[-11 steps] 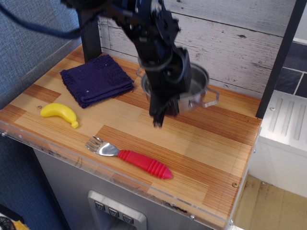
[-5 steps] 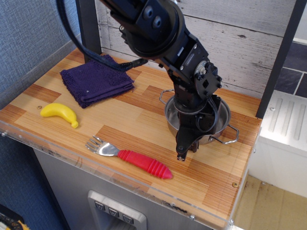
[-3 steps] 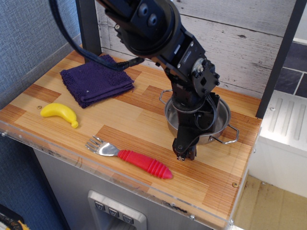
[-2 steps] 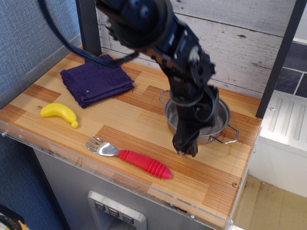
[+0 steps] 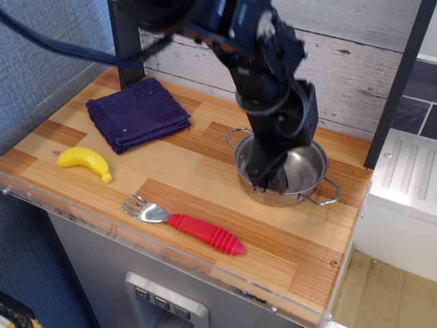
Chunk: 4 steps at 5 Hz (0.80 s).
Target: Move pot to middle of right side of table.
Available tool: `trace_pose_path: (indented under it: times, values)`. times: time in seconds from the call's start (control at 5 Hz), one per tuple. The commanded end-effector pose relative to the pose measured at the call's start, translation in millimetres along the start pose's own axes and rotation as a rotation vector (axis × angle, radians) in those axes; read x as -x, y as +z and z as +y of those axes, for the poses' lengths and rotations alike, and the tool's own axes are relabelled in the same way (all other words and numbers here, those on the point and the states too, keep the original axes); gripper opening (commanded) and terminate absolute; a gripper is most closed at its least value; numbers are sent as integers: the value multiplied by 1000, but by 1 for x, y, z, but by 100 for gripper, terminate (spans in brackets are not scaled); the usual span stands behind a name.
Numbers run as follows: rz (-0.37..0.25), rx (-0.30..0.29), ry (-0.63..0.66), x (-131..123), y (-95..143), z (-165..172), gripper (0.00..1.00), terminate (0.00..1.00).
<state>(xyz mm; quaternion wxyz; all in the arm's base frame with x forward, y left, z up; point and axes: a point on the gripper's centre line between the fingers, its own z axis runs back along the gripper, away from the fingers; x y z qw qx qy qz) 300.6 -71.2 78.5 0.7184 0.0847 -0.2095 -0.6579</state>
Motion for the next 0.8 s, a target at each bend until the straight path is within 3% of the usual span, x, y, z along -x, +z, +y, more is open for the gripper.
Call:
trace_pose_path:
  times: [0.0,0.4,0.6]
  values:
    - [-98,-124,63,7,65,19,100,0]
    - [-98,-124,63,7,65,19,100,0]
    - [-98,-124,63,7,65,19,100,100]
